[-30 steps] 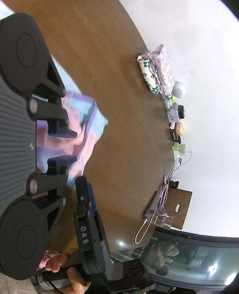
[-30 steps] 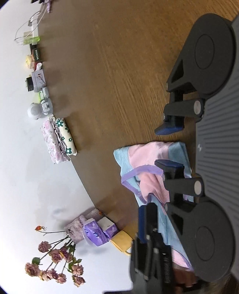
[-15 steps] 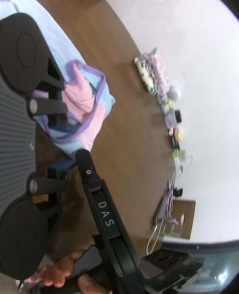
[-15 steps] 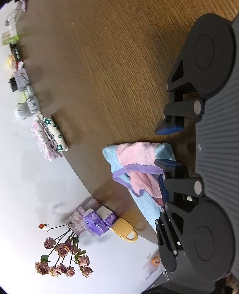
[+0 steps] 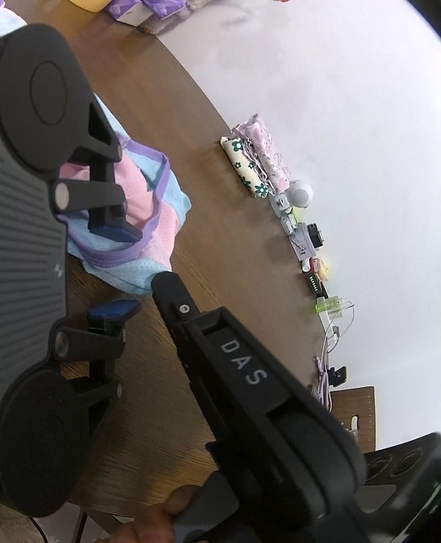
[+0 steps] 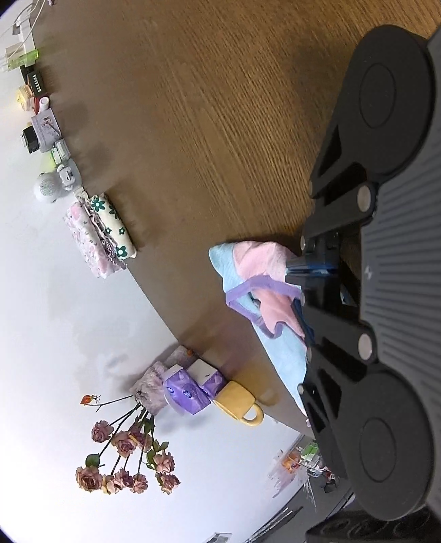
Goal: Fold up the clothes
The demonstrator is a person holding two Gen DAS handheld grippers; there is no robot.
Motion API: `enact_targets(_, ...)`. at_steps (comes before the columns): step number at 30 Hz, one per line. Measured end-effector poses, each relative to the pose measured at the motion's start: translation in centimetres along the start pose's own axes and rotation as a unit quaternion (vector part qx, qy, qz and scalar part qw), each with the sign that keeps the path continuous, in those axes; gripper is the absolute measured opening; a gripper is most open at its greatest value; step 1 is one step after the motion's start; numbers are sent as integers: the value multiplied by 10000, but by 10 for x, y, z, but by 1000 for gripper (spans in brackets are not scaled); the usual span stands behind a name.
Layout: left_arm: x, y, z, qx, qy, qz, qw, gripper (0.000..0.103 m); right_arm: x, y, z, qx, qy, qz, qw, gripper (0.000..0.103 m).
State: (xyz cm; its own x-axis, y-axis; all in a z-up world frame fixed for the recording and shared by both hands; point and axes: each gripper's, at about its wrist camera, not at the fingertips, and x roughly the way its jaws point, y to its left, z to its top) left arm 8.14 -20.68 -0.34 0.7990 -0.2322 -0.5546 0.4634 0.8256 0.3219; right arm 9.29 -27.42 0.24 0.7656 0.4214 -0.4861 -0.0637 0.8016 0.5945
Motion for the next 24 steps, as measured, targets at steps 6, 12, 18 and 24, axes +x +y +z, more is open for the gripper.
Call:
enact_targets(6, 2, 2, -2, 31, 22, -51, 10000, 7, -2, 5, -1, -46, -42, 15, 10000, 2)
enact_targets(12, -2, 10, -2, -225, -144, -81, 9996, 4, -7, 5, -3, 11, -178, -40, 9998, 14)
enact_targets(18, -9, 10, -3, -296, -309, 11, 9991, 4, 0, 0, -6, 418, -153, 15, 9990, 38)
enact_targets(24, -9, 13, -4, -496, -197, -9, 9986, 11, 16, -9, -9, 958, -82, 185, 9952, 13)
